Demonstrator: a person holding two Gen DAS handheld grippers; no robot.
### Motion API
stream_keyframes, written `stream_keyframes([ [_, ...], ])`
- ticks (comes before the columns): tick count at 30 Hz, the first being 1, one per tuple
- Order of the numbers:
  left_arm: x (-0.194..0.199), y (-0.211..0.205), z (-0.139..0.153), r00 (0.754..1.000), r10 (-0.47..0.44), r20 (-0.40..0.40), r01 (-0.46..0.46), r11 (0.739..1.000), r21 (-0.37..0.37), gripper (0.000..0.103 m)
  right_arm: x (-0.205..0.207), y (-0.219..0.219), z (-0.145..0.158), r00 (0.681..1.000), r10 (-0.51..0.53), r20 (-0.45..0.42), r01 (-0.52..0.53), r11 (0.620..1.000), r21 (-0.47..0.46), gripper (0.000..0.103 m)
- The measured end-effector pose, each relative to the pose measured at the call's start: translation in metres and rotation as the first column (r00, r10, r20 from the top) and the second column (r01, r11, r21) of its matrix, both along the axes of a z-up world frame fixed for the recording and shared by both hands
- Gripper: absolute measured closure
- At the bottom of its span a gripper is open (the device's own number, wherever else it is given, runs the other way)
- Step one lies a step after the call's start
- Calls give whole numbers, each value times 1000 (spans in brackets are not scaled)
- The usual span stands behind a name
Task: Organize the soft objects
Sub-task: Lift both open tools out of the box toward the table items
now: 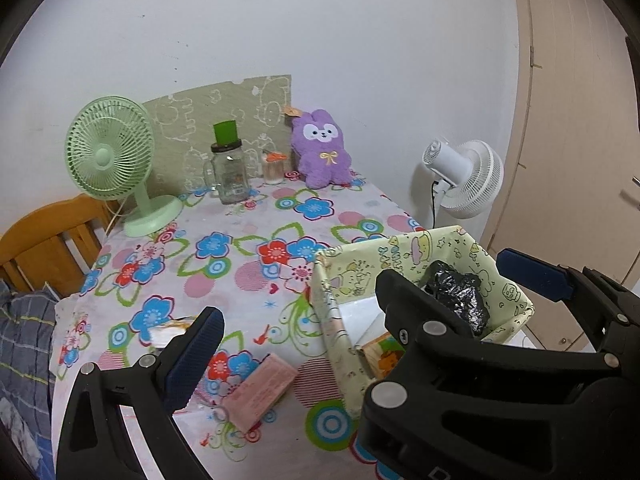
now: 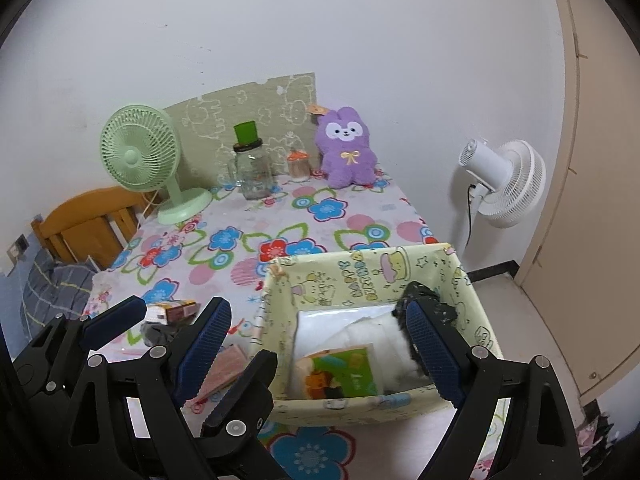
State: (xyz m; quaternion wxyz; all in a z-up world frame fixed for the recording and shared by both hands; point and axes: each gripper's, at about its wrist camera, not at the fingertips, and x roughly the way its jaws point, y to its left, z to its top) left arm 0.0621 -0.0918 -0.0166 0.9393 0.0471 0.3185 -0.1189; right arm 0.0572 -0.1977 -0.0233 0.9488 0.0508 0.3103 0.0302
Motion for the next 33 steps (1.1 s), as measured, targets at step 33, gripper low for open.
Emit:
stream_keyframes([
  [33, -4, 82, -11, 991, 134, -13, -134, 991, -3, 1, 2, 80, -6, 994, 111, -8, -111, 994, -5, 12],
])
